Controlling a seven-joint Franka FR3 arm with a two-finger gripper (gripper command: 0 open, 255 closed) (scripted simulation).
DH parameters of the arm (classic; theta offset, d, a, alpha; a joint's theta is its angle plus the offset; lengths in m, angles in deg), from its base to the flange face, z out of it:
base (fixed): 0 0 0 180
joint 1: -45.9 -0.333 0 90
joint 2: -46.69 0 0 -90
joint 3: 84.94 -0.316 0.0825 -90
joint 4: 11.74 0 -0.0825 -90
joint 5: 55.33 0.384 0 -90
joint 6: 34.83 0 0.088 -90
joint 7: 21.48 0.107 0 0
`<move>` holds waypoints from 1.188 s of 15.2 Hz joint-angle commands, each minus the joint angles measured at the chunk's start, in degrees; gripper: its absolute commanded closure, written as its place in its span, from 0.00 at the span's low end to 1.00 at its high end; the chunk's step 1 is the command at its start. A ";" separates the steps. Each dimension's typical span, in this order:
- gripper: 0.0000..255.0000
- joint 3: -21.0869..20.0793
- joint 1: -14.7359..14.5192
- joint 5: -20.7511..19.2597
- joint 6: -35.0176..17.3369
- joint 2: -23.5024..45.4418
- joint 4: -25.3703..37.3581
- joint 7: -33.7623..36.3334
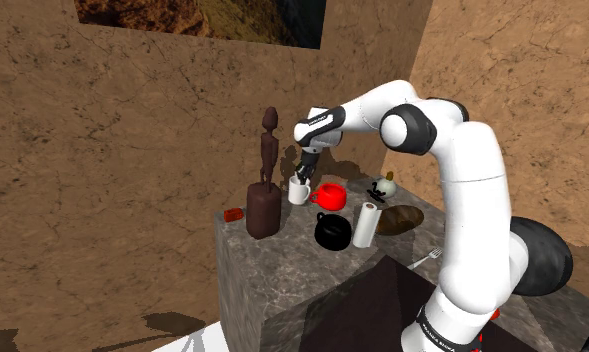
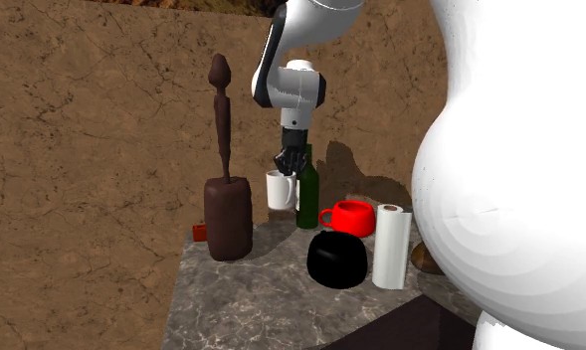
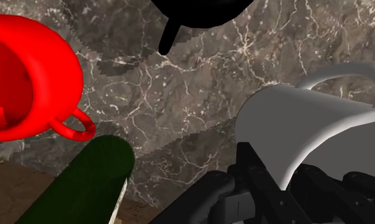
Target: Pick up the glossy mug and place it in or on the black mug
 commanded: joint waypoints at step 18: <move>1.00 5.48 6.74 -1.62 -6.78 -19.42 -27.08 -13.31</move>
